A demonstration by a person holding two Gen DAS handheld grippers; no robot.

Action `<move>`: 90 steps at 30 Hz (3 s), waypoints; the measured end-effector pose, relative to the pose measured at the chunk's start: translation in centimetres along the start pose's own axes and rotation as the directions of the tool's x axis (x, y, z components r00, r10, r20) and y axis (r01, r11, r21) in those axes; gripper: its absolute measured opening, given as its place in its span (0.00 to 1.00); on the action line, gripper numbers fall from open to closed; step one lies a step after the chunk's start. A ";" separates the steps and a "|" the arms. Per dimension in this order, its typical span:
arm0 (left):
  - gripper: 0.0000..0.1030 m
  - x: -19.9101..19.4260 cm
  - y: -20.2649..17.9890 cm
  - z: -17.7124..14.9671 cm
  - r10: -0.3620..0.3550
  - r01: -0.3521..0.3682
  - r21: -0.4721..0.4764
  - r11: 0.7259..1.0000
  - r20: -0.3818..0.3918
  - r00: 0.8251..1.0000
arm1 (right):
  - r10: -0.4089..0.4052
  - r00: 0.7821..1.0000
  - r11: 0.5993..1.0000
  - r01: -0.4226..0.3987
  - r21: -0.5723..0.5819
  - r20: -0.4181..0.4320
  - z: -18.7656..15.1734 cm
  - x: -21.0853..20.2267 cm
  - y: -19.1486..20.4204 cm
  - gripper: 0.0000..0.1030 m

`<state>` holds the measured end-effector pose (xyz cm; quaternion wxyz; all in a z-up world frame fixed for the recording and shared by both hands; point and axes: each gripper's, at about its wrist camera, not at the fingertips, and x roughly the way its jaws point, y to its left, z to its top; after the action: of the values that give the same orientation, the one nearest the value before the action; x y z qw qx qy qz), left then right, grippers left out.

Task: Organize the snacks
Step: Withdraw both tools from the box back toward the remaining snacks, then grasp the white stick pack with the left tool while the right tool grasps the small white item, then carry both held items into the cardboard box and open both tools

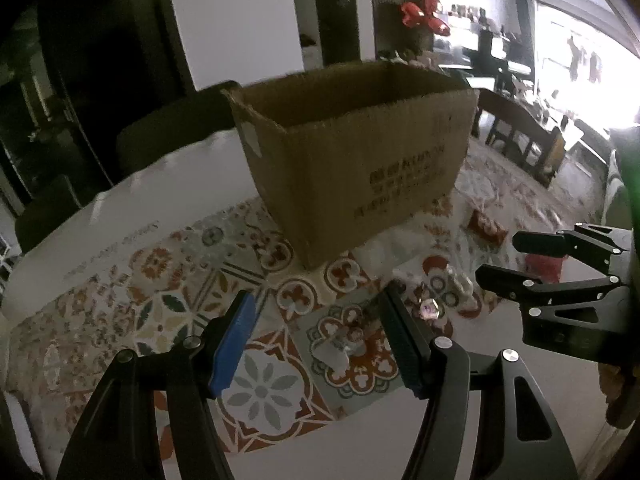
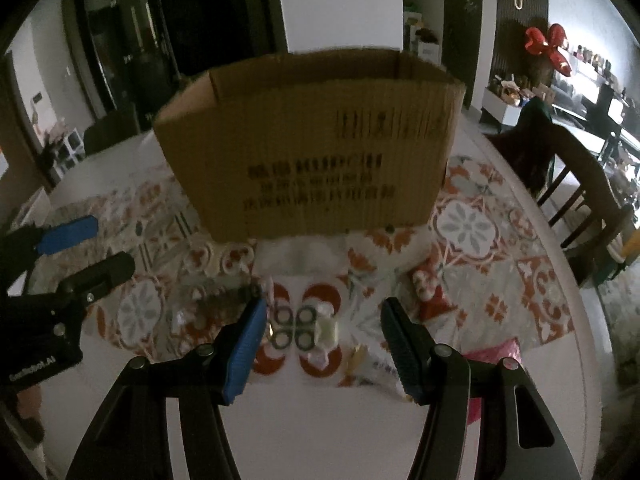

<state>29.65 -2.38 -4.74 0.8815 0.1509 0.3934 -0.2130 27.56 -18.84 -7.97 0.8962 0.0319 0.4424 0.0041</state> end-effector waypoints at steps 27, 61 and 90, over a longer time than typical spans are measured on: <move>0.62 8.2 -2.2 -0.3 -0.121 0.133 0.059 0.989 -0.172 0.978 | 0.040 0.991 0.999 -0.035 0.038 -0.132 -1.2 5.7 -0.5 0.44; 0.18 3.8 -2.9 -0.8 -0.134 0.130 -0.050 0.990 -0.091 0.987 | 0.082 0.995 0.996 -0.081 0.024 -0.052 -0.9 2.4 -1.1 0.20; 0.18 -5.7 -3.2 4.3 -0.053 0.070 -0.120 0.990 0.136 0.989 | 0.141 0.968 0.990 -0.136 -0.041 0.208 4.0 -7.1 -1.4 0.20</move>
<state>27.33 -5.55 2.08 0.9064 0.0691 0.3510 -0.2248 26.43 -20.71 0.01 0.9358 0.0510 0.3418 0.0692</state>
